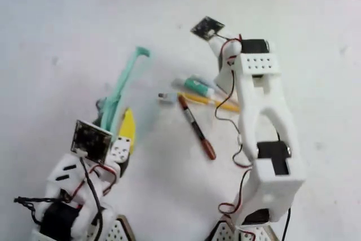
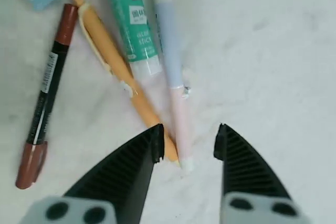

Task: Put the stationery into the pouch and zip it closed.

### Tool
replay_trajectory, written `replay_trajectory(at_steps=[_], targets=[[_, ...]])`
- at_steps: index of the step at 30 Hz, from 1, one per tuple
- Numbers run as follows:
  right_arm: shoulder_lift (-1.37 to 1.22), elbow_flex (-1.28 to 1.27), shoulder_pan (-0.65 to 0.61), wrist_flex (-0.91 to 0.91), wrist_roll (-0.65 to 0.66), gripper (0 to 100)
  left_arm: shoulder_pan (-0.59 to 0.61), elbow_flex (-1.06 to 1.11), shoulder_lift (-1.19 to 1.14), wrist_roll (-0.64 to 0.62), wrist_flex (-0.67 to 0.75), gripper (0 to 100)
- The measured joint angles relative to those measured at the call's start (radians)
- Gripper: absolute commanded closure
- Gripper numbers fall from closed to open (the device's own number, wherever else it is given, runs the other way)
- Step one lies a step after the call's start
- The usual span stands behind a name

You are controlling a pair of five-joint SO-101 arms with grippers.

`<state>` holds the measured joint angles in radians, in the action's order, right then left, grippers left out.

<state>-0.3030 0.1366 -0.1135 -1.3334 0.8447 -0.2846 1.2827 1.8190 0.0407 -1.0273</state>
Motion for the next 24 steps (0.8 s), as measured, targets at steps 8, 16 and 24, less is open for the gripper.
replay_trajectory(at_steps=[8,16,24], targets=[[-0.153,0.0,0.0,0.091,0.049,84.2,-0.058,0.026,0.006,0.032,0.0,98],[-0.258,0.02,0.0,0.141,0.049,84.1,-0.025,0.094,0.009,0.035,0.081,98],[-0.334,0.112,-0.02,0.138,0.051,84.3,-0.018,0.109,0.012,0.035,0.094,98]])
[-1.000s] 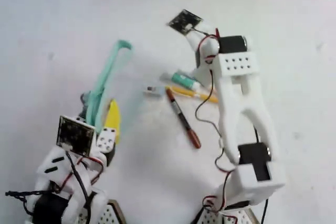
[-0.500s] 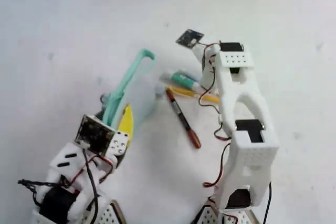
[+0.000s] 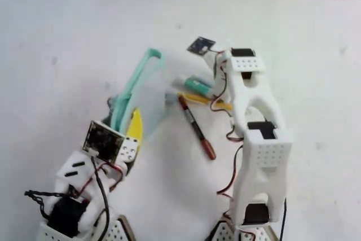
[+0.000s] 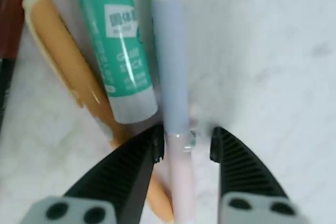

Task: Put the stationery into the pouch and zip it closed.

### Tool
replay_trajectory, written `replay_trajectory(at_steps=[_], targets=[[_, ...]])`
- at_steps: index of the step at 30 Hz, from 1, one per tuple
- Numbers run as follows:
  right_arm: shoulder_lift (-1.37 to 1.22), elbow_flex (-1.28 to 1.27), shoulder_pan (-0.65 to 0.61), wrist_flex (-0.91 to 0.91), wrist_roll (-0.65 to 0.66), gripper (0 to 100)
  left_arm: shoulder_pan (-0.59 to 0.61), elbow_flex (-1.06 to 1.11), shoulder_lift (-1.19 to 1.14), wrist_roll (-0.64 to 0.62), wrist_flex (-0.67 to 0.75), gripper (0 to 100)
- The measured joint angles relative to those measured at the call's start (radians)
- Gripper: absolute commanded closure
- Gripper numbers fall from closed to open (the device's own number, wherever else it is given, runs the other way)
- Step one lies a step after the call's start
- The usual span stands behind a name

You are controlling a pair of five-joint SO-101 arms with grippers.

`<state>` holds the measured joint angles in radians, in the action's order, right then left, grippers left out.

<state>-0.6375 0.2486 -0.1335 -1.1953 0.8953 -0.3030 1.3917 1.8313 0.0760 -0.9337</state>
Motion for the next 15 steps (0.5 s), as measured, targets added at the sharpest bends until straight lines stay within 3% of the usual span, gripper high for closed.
replay_trajectory(at_steps=[8,12,15], targets=[[-0.054,0.058,-0.008,-0.003,0.0,85.0,0.003,0.0,0.0,0.0,0.0,98],[-0.057,0.066,-0.008,-0.003,0.0,98.4,0.003,0.0,0.0,0.0,0.0,98],[-0.061,0.081,-0.006,0.009,0.0,96.0,0.003,0.0,0.0,0.0,0.0,98]])
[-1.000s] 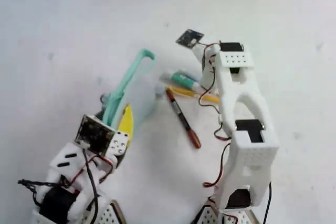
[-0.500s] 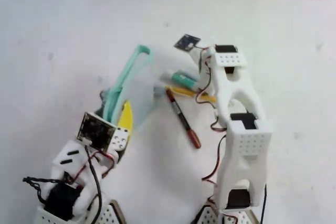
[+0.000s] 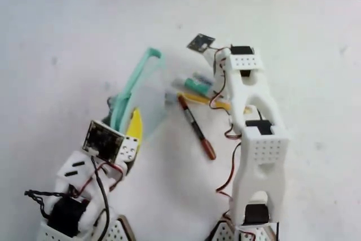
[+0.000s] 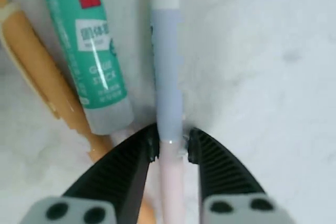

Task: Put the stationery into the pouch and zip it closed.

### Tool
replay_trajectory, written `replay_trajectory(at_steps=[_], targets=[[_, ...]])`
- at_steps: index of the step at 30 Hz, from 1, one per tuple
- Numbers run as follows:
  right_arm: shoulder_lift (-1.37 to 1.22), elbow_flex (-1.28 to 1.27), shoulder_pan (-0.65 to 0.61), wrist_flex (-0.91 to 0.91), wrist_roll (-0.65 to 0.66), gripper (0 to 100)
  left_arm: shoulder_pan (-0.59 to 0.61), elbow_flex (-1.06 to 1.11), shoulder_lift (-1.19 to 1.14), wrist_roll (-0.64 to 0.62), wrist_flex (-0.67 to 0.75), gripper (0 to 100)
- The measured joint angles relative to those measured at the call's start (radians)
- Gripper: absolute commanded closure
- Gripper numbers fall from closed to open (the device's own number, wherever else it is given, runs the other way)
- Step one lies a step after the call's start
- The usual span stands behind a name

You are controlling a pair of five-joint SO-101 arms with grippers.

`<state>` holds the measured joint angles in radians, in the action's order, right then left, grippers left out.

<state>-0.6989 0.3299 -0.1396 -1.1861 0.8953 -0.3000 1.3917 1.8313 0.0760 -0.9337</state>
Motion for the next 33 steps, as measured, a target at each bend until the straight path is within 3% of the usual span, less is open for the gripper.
replay_trajectory(at_steps=[13,24,33], targets=[[0.052,0.018,0.057,-0.041,0.005,98.1,0.0,0.0,0.0,0.0,0.0,98],[0.394,0.018,0.064,-0.186,0.003,98.1,0.0,0.0,0.0,0.0,0.0,98],[0.775,0.018,0.063,-0.273,-0.258,98.1,0.0,0.0,0.0,0.0,0.0,98]])
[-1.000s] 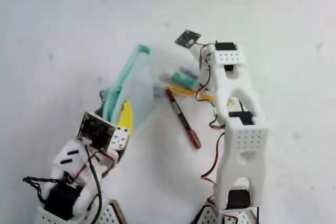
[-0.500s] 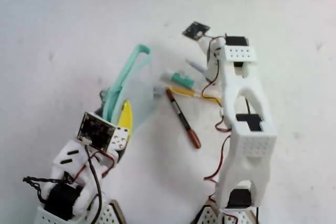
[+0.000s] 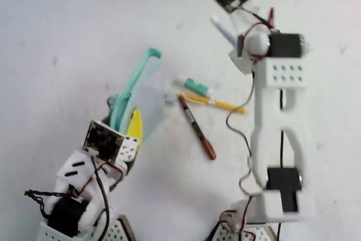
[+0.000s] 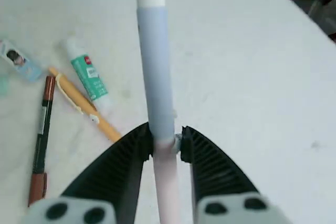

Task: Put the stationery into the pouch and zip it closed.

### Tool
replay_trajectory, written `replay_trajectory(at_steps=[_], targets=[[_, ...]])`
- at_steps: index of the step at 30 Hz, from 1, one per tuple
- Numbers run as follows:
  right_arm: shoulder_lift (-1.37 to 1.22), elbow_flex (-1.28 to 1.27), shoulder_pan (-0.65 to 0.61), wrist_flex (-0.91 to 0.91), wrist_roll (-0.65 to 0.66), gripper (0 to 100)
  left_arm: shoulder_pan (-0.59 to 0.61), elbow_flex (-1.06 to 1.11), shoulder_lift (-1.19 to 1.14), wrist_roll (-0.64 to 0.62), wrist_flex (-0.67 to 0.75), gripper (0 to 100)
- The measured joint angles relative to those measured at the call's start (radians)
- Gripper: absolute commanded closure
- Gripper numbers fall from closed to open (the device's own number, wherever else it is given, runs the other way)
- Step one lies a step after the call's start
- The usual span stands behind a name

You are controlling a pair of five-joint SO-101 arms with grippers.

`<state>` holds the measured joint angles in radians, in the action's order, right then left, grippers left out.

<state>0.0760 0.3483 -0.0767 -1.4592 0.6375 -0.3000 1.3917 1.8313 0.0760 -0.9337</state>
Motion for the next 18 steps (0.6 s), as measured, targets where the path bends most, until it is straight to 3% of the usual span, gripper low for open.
replay_trajectory(at_steps=[6,18], targets=[[0.183,0.0,-0.051,-0.026,-0.176,98.1,0.0,0.0,0.0,0.0,0.0,98],[0.422,0.0,-0.273,-0.048,-0.382,98.1,0.0,0.0,0.0,0.0,0.0,98]])
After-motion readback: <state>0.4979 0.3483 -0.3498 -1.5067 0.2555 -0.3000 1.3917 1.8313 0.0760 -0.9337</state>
